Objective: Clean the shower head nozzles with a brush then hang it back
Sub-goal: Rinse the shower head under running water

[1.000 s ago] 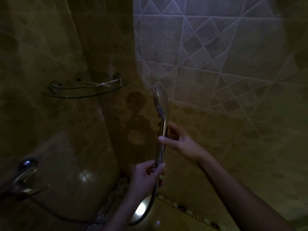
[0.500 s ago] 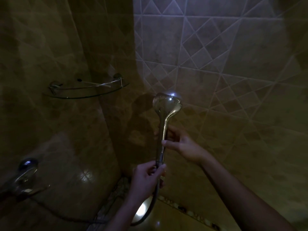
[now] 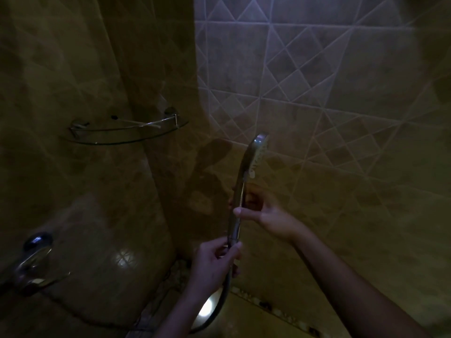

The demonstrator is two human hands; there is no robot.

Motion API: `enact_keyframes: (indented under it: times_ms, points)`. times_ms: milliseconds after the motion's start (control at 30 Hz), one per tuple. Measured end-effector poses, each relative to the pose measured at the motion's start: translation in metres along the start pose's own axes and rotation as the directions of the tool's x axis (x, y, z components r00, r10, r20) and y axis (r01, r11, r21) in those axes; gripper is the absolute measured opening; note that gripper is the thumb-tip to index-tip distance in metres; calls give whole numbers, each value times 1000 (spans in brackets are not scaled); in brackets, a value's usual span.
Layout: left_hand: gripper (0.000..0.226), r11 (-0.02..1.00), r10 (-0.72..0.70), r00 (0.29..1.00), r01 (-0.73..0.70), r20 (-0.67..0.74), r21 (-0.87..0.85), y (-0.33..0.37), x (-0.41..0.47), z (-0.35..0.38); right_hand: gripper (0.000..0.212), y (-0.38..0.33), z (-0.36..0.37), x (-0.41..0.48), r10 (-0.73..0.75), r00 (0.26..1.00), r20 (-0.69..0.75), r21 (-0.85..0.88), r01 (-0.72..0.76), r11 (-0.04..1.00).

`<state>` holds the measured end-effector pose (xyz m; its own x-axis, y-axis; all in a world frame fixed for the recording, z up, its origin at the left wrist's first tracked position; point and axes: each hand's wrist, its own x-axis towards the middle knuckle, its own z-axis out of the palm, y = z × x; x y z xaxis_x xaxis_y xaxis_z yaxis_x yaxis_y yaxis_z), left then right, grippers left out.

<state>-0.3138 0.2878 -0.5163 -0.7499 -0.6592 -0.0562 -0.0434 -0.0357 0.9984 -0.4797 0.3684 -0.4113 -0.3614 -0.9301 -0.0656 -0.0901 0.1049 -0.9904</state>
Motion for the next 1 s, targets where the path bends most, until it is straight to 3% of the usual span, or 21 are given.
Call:
enact_keyframes:
  times_ms: [100,267,367,433,600,767,1000]
  points:
    - [39,1000,12,1000,-12,2,-12,-1,0,1,44,-2,4,0,-41,994,-97,-48,36,998]
    - [43,1000,13,1000,-13,16,-17,0,-2,1,37,-5,8,-1,-77,996,-48,-38,75,996]
    - [30,999,22,1000,-23,-11,-24,2,-2,-2,36,-6,7,0,-57,998,18,64,56,996]
    - [22,999,41,999,-42,-32,-11,2,-4,-4,36,-8,8,-1,-40,999,-13,42,40,998]
    - [23,999,33,999,-33,-25,-14,0,-8,-4,63,-2,13,3,-42,997,-71,-101,35,994]
    - [26,999,34,998,-34,-47,-9,-3,-10,-6,43,2,10,7,-42,998,48,47,40,998]
    - [25,999,32,997,-34,-71,-22,-3,-15,-1,34,7,20,12,-128,988,-86,-123,117,986]
